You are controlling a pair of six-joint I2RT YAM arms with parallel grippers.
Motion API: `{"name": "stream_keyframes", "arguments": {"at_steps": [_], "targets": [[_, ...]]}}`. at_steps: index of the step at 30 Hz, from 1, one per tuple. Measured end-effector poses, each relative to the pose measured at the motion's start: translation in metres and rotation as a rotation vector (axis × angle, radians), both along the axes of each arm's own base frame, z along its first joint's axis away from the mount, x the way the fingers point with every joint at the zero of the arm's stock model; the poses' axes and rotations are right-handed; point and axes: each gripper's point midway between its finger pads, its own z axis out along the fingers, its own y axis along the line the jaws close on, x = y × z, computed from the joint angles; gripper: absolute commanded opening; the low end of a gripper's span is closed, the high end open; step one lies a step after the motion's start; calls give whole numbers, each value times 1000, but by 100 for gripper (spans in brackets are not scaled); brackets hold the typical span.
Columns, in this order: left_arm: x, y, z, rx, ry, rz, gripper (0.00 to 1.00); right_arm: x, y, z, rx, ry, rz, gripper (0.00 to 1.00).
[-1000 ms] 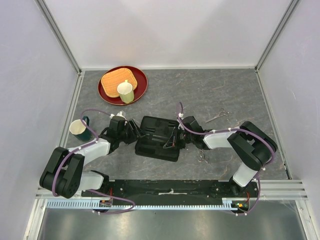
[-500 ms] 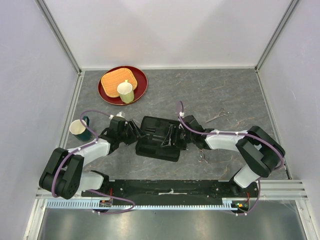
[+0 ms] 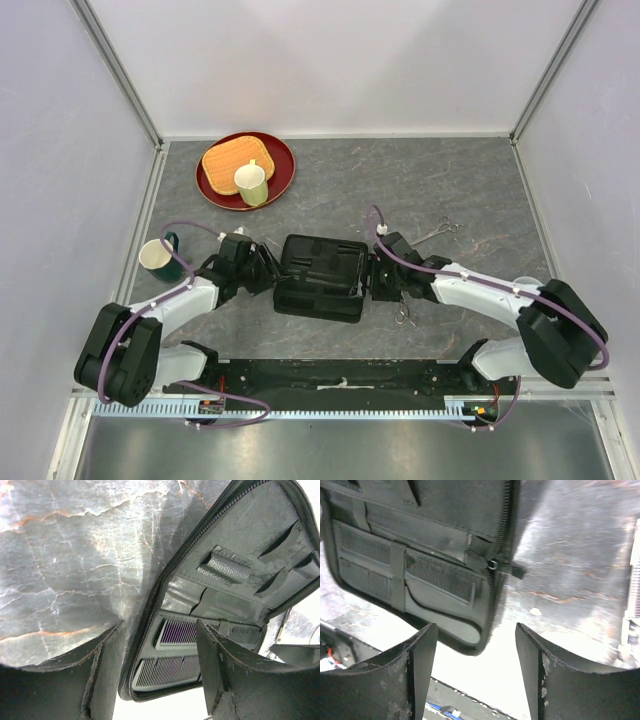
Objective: Sort the hair-cutting tools
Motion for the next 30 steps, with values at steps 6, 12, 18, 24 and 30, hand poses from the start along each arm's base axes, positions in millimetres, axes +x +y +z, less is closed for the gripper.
{"name": "stream_keyframes", "arguments": {"at_steps": [6, 12, 18, 24, 30], "targets": [[-1, 6, 18, 46, 11, -2, 72, 17, -34, 26, -141, -109, -30, 71], [11, 10, 55, 69, -88, -5, 95, 36, -74, 42, -306, -180, -58, 66], [18, 16, 92, 87, -207, -6, 97, 23, -109, 23, -480, -98, -17, 61], [22, 13, 117, 64, -269, -12, 97, 13, -118, 16, -528, -60, 24, 57], [16, 7, 115, 34, -262, -42, 96, 1, -124, 3, -549, -11, 42, 36]]}}
